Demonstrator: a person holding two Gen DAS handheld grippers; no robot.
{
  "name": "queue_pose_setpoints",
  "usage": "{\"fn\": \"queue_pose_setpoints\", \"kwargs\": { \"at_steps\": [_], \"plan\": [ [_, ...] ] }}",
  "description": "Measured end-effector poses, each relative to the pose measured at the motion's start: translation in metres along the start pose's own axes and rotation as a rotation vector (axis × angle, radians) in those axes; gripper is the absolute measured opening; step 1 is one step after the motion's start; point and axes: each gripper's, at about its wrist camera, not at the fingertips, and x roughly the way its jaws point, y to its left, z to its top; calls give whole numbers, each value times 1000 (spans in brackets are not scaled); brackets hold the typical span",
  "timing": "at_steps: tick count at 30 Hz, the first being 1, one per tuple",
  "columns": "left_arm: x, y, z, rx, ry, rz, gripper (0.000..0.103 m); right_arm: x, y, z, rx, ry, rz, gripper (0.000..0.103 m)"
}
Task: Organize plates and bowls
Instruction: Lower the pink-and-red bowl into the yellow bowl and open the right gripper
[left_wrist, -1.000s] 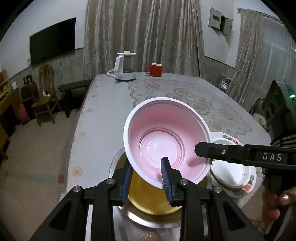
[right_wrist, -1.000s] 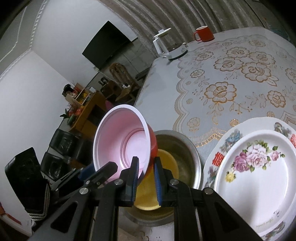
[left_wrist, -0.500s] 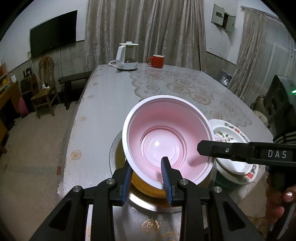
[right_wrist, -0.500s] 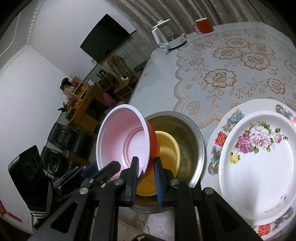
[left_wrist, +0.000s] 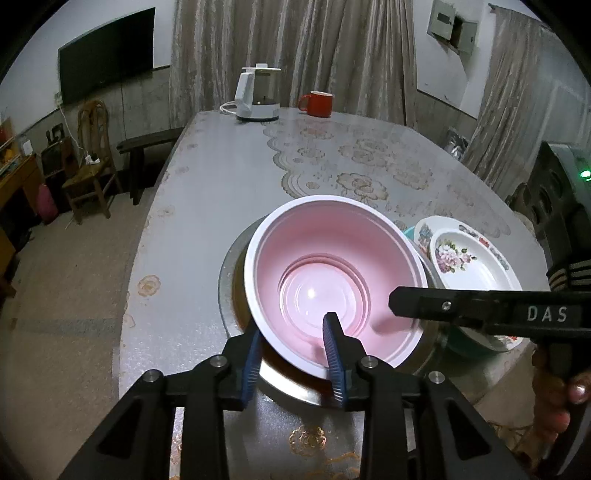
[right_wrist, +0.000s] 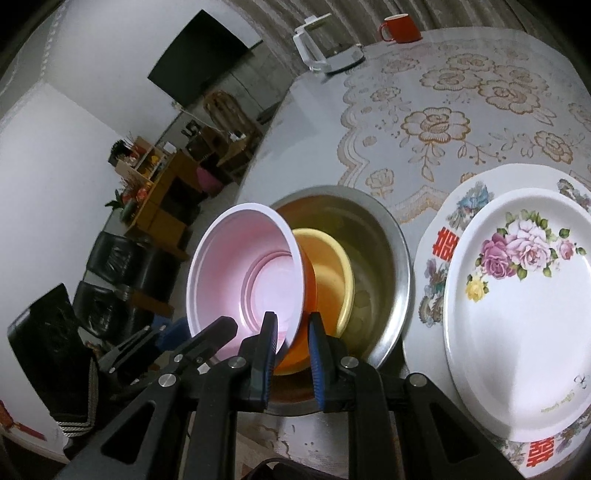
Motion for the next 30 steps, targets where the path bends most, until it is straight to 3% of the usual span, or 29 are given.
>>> {"fn": "queue_pose_setpoints", "kwargs": {
  "at_steps": [11,16,19,24,30],
  "plan": [
    [18,-8,7,20,14,-2,33,8,-1,14,-20,17,-97,28],
    [18,-8,9,16,16,-10,34,8,-2,18,-12,14,-102,28],
    [17,-8,8,7,23,-31,40,1,-3,18,-3,3,-86,30],
    [13,-10,7,-1,18,-35,59,-10,0,17,-9,-24,-99,32],
    [4,-11,8,-12,-1,-25,70,-20,2,13,-14,-58,-106,32]
  ]
}}
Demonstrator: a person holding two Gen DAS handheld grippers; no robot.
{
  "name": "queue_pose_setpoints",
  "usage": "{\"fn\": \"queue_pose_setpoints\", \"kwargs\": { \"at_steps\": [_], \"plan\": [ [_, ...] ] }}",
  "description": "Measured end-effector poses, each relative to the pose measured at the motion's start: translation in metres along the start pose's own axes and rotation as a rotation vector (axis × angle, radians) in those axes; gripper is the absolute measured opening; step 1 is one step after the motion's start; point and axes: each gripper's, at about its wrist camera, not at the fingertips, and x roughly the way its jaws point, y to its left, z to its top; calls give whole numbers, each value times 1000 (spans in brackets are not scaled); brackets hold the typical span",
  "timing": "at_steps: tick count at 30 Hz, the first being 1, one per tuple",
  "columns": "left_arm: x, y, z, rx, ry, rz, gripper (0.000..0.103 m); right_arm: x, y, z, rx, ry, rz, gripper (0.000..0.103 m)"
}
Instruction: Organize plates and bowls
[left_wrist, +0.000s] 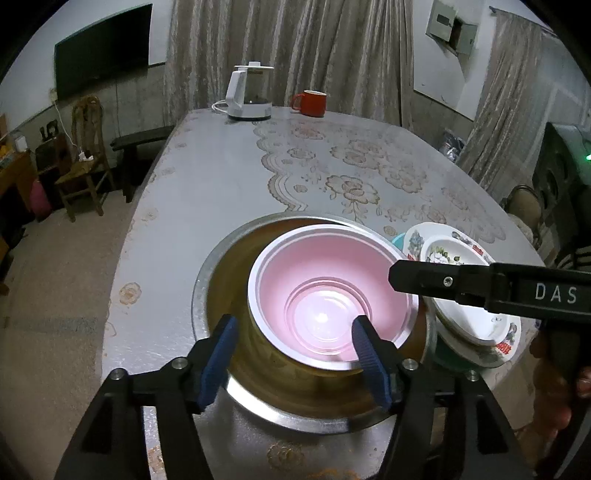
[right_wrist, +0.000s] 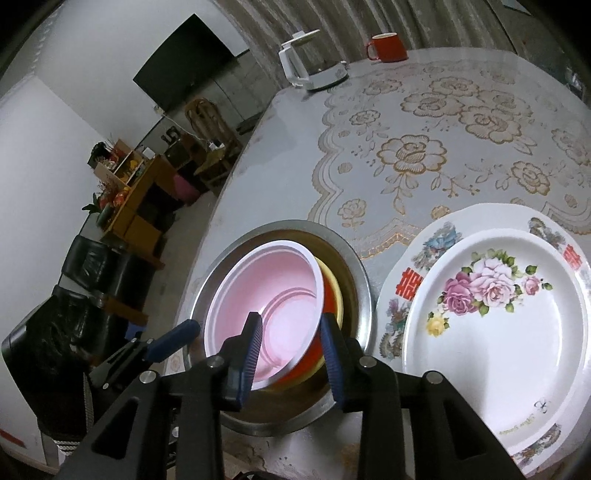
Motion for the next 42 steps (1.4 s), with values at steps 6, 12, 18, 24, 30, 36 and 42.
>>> {"fn": "queue_pose_setpoints", "kwargs": {
  "at_steps": [6,12,18,24,30,36,42],
  "plan": [
    [-6,-1,1,-2,-16,12,72,-6,1,1,-1,-21,10,32],
    [-12,3,1,-25,-28,9,82,-17,1,3,-12,-59,18,32],
    [-25,24,-2,-125,-64,-21,89,-25,-8,4,11,-90,17,34],
    [-37,55,-9,-244,-106,-17,92,-30,-18,8,-7,-113,-16,34],
    [-30,70,-19,-283,-73,-12,90,-26,-20,17,-81,-103,-69,34],
    [-20,64,-25,-249,-36,-55,72,-14,-18,13,-161,-35,-113,29],
    [-8,57,-26,-199,4,-83,52,6,-12,11,-278,33,-171,23]
  ]
}}
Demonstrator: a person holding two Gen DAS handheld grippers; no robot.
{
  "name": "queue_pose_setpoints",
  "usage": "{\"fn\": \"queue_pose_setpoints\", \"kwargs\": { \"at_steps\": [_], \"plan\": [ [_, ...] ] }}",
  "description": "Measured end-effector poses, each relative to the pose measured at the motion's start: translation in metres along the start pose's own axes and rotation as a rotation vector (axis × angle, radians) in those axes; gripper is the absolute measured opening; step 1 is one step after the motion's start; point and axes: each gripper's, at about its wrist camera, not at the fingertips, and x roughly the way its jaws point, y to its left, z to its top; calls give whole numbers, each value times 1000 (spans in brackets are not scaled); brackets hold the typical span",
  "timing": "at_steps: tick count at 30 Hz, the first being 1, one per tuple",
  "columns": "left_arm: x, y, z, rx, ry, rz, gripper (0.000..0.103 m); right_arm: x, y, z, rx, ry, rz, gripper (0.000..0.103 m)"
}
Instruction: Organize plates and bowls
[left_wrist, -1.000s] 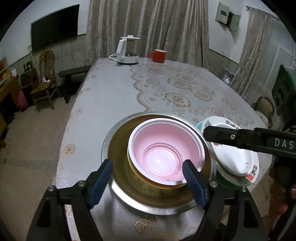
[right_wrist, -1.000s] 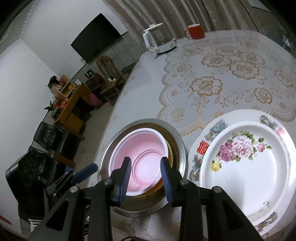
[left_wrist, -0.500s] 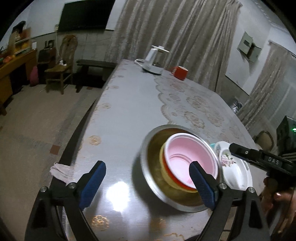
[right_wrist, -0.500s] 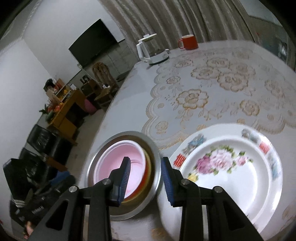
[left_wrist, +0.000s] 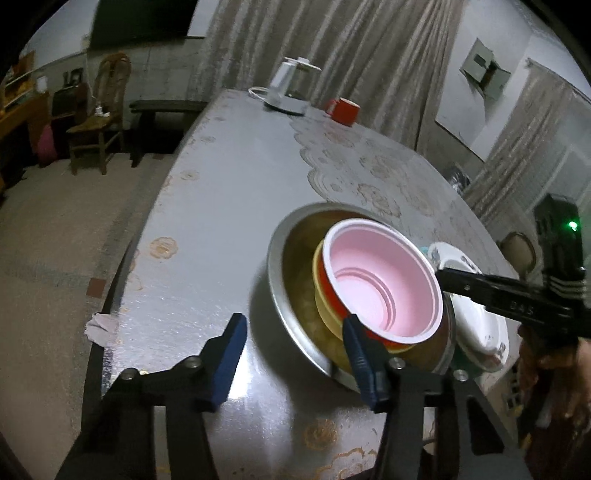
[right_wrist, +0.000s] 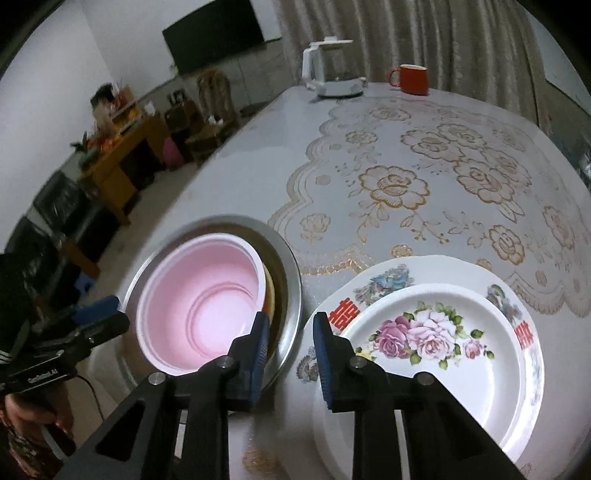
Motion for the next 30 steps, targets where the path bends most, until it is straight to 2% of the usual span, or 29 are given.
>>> {"fn": "queue_pose_setpoints", "kwargs": {
  "at_steps": [2,7,14,16,19,21,23,27,30],
  "plan": [
    [3,1,-1,-3,16,0,51,8,0,0,-8,23,15,21],
    [4,9,-2,-12,20,2,51,13,3,7,-19,6,13,18],
    [5,18,-3,-35,44,-20,51,33,9,22,-11,18,106,19],
    [4,20,-3,-37,53,-50,49,36,8,25,-10,31,126,21],
    [0,17,-3,-19,64,-81,43,38,6,28,-20,69,154,21],
    [-2,16,-2,2,74,-89,39,39,9,30,-78,109,117,22],
    [-4,13,0,31,85,-98,34,41,12,32,-146,157,89,28],
    [-2,10,2,66,98,-98,34,52,9,36,-144,249,129,28],
    [-1,13,2,51,96,-120,34,63,18,31,-156,275,146,28]
  ]
}}
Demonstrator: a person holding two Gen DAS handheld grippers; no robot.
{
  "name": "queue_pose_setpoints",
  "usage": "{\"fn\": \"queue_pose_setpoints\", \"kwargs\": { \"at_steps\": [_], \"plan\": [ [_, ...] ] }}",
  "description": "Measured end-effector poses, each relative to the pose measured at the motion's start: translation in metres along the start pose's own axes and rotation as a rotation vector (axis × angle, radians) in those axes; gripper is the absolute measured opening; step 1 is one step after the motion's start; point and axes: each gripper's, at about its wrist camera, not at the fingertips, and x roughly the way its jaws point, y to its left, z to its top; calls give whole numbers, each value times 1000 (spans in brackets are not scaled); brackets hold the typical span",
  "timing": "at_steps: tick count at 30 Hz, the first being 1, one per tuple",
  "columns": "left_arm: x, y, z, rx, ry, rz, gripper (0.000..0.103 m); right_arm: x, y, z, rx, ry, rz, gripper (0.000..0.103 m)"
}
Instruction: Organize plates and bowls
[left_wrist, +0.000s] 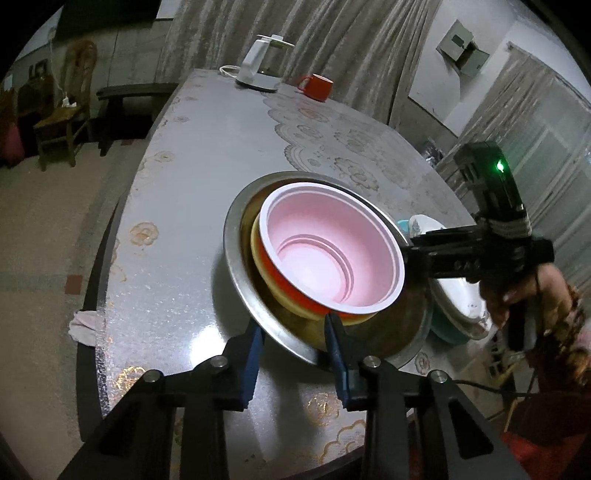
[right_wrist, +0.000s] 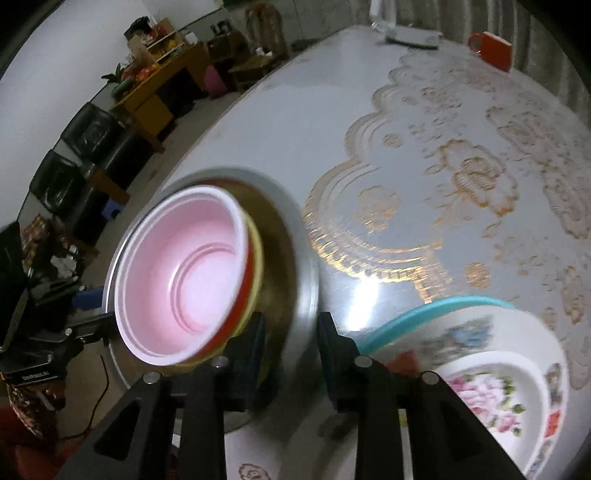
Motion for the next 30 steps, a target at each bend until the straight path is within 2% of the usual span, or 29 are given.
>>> {"fn": "queue_pose_setpoints", "kwargs": {
  "at_steps": [2,5,8,11,16,21,28,30],
  "plan": [
    [1,-1,-2,3,-9,-7,35,-1,7,-3,-27,-38,-24,24],
    [6,-4,-5,16,-2,-21,41,-1,6,-9,22,-72,6,22],
    [9,-4,-5,15,-1,-27,42,-1,7,-14,39,-98,0,19],
    [10,-4,-5,18,-9,-28,42,-3,1,-18,79,-123,28,17],
    [9,-8,-9,34,-44,2,45,-3,2,-24,91,-154,-3,17],
    [11,-19,-11,73,-79,75,48,-10,1,-22,130,-165,15,17],
    [16,-15,-12,-7,-45,35,48,-8,4,-23,146,-170,40,17],
    [18,-16,-12,-29,-35,21,55,-7,5,-22,142,-169,34,17]
  ]
}}
